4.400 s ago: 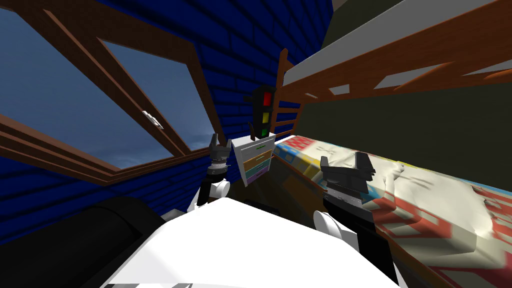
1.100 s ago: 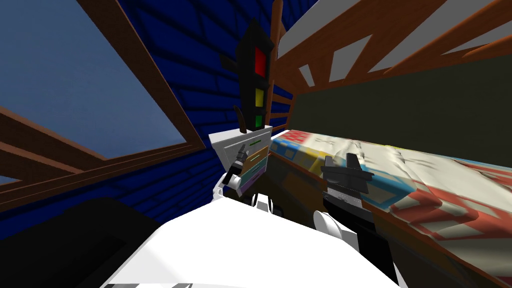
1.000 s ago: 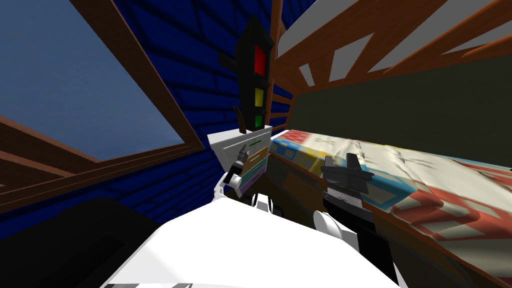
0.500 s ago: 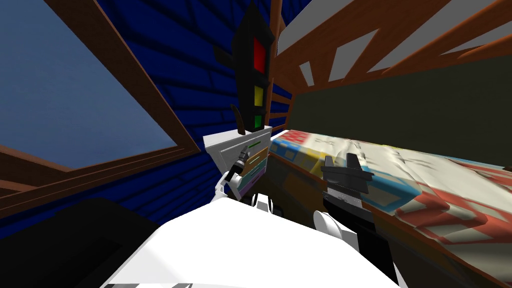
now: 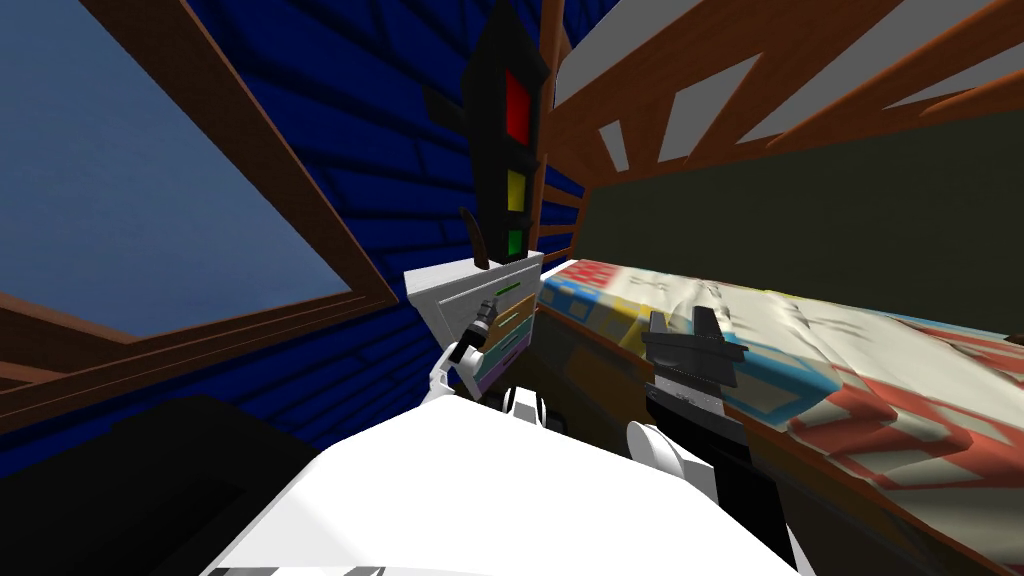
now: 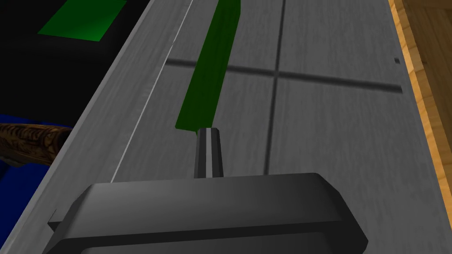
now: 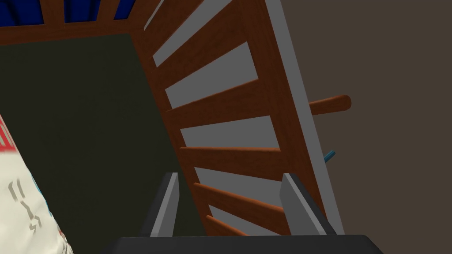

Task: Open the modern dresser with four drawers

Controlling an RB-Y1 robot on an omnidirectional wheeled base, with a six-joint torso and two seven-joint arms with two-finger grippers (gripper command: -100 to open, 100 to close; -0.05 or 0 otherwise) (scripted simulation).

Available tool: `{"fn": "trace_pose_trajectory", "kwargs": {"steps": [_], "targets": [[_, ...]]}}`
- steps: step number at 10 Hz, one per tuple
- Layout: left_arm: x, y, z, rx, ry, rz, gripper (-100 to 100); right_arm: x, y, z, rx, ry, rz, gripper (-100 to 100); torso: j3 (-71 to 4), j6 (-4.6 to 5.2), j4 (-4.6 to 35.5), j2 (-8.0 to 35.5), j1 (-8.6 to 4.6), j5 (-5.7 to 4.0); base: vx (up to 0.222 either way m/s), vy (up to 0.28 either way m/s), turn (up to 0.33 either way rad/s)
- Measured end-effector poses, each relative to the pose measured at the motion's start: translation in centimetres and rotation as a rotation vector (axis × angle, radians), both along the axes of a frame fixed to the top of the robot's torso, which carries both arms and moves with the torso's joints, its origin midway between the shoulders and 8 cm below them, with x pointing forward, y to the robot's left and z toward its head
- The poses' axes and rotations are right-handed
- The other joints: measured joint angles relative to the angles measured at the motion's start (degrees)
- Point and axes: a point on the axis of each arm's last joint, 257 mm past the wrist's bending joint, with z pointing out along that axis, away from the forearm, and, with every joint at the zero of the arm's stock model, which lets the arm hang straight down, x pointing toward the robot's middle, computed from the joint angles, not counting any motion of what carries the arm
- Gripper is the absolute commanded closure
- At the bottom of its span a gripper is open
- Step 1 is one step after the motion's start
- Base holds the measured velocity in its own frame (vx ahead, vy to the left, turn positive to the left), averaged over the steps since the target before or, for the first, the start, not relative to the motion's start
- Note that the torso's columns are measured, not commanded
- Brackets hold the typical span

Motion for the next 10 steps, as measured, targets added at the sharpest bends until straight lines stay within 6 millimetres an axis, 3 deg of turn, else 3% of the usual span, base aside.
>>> {"fn": "trace_pose_trajectory", "kwargs": {"steps": [3,4,5,10], "targets": [[-0.32,-0.49,0.70,-0.001,-0.005,-0.003,100,0.00,0.00,0.00,0.000,0.000,0.000,0,-0.1,0.00,0.0,-0.2,0.26,0.05,-0.071,-0.142,0.008],[-0.33,-0.51,0.72,-0.001,-0.004,-0.003,-100,0.00,0.00,0.00,0.000,0.000,0.000,0,-0.2,-0.02,-0.1,-0.3,0.64,0.16,0.022,0.053,-0.014],[-0.33,-0.45,0.72,0.001,0.000,-0.004,-100,-0.01,-0.01,0.00,0.000,0.000,0.000,0,-0.3,-0.02,-0.1,-0.4,0.96,0.26,0.058,0.107,-0.012],[-0.24,-0.14,1.10,0.003,0.014,-0.004,-100,-0.01,-0.01,0.00,0.000,0.000,0.000,0,-0.1,0.01,0.0,-0.1,-0.08,-0.05,0.081,0.078,-0.005]]}}
